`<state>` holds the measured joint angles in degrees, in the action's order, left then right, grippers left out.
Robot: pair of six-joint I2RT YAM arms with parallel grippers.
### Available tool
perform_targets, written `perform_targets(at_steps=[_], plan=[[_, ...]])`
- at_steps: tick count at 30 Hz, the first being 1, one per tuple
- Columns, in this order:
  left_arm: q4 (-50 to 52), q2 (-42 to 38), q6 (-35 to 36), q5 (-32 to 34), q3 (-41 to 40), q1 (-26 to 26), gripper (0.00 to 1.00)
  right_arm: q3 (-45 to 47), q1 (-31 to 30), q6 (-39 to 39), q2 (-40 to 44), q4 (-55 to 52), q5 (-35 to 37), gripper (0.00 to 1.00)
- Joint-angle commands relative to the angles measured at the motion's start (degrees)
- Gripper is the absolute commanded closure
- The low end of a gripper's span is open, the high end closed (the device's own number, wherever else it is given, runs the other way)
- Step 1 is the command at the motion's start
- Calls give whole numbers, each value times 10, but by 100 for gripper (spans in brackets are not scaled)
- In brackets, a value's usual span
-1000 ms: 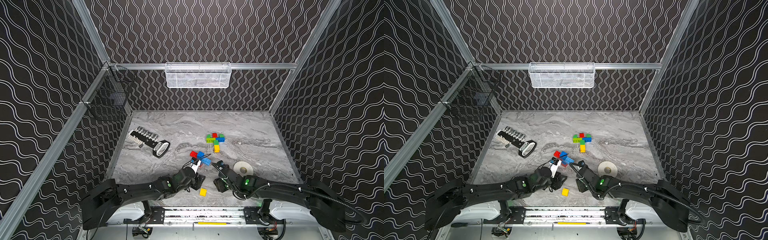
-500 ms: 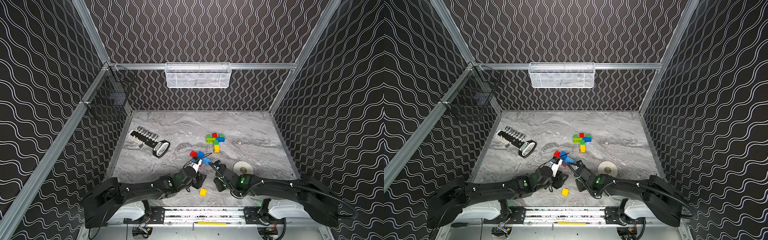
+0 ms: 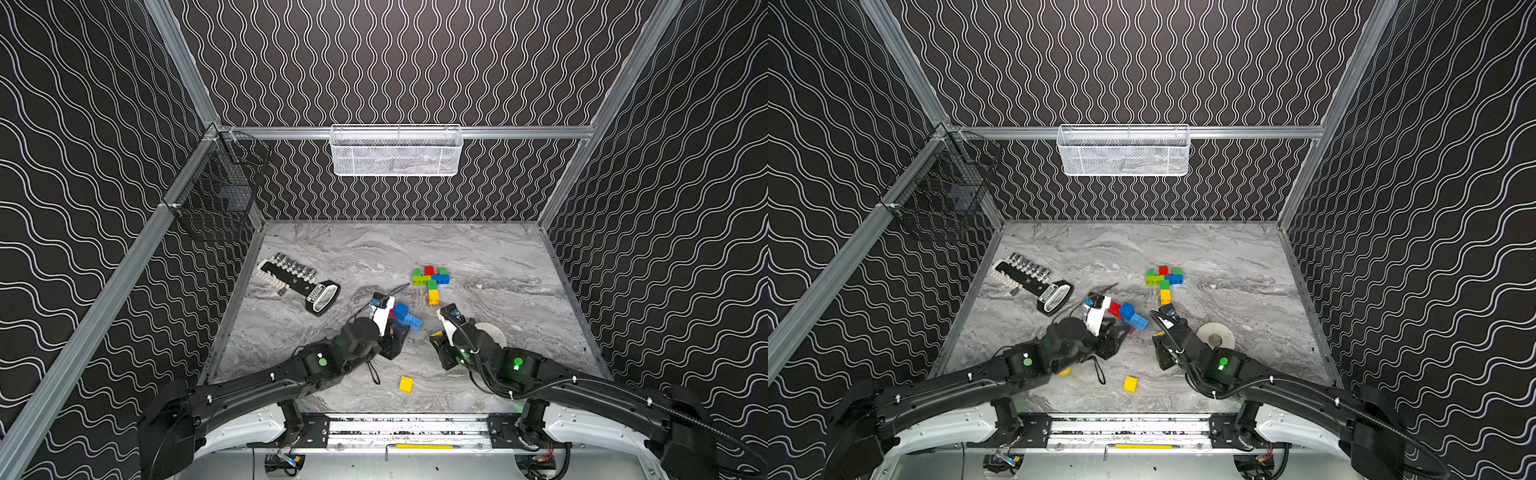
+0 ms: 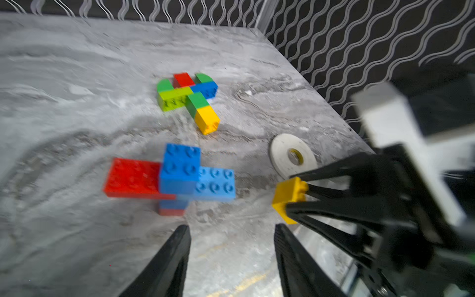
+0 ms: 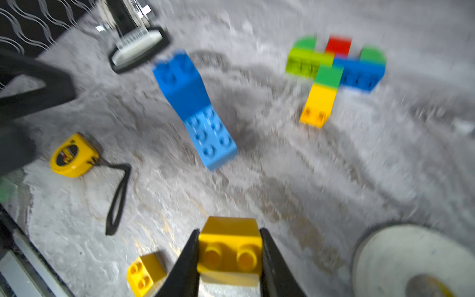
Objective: Assemble a fork with lego
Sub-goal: Pick up the lego brick from the center of the board, then assemble the lego brick with the lego brick.
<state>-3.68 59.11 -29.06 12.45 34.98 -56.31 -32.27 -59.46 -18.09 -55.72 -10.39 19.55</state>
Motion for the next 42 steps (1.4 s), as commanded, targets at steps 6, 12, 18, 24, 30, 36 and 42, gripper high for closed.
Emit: perform_targets(at_steps=[6, 12, 18, 24, 30, 36, 42], plan=[[-31, 39, -1, -245, 32, 167, 35, -85, 1, 176, -80, -28, 17, 100], [-76, 94, -22, -358, 42, 234, 40, -101, 84, 235, -77, -12, -154, 100], [-43, 158, -9, -409, 90, 260, 45, -97, 147, 233, -81, 41, -260, 100], [-9, 208, 13, -445, 125, 263, 49, -109, 155, 232, -111, 63, -268, 100], [15, 237, 27, -455, 142, 262, 50, -143, 156, 244, -146, 40, -271, 100], [14, 236, 27, -456, 126, 263, 51, -142, 156, 254, -145, 30, -263, 100], [3, 242, 22, -457, 113, 263, 56, -148, 156, 260, -146, 13, -251, 100]])
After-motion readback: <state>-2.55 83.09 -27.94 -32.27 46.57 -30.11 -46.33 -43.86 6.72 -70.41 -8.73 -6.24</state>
